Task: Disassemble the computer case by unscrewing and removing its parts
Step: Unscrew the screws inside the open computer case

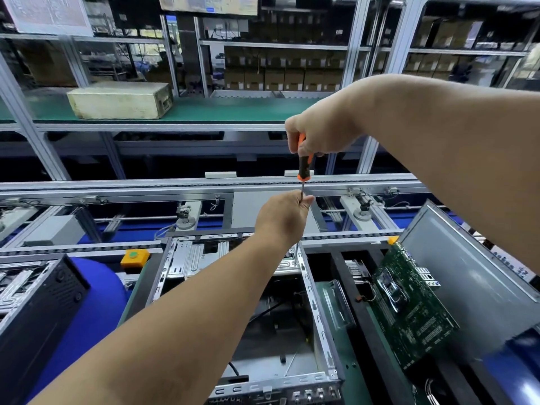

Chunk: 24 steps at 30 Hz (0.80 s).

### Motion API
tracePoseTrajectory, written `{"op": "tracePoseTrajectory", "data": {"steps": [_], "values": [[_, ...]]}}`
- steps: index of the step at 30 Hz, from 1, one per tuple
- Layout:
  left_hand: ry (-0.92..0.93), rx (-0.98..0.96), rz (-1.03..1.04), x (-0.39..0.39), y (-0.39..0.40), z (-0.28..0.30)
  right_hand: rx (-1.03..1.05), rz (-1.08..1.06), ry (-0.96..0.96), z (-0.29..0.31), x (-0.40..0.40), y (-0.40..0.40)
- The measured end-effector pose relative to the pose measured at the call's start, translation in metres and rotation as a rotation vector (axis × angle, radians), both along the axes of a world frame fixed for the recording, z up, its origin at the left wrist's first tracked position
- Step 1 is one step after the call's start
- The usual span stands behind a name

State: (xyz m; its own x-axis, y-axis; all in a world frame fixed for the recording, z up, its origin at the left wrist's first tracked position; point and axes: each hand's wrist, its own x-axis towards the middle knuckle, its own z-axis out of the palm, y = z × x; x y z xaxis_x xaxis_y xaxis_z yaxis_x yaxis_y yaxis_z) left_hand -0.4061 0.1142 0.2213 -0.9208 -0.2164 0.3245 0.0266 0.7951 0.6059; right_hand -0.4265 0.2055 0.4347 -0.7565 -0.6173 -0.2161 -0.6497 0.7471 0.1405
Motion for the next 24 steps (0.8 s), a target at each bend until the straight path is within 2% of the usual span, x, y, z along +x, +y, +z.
{"op": "tracePoseTrajectory", "data": {"steps": [4, 13, 16, 19, 24], "values": [[-0.045, -0.024, -0.033, 0.001, -0.002, 0.0, -0.049, -0.009, -0.009, -0.004, 0.003, -0.001], [-0.022, -0.011, 0.005, 0.002, -0.006, -0.005, 0.011, -0.014, 0.299, -0.012, 0.01, -0.011], [-0.009, -0.022, 0.012, 0.002, -0.003, -0.004, 0.124, 0.035, 0.381, -0.013, 0.01, -0.011], [-0.018, -0.027, 0.013, 0.001, -0.002, -0.003, 0.129, 0.026, 0.323, -0.013, 0.007, -0.007], [-0.099, -0.057, -0.031, 0.0, -0.005, -0.001, 0.021, 0.059, 0.121, -0.004, 0.004, 0.0]]}}
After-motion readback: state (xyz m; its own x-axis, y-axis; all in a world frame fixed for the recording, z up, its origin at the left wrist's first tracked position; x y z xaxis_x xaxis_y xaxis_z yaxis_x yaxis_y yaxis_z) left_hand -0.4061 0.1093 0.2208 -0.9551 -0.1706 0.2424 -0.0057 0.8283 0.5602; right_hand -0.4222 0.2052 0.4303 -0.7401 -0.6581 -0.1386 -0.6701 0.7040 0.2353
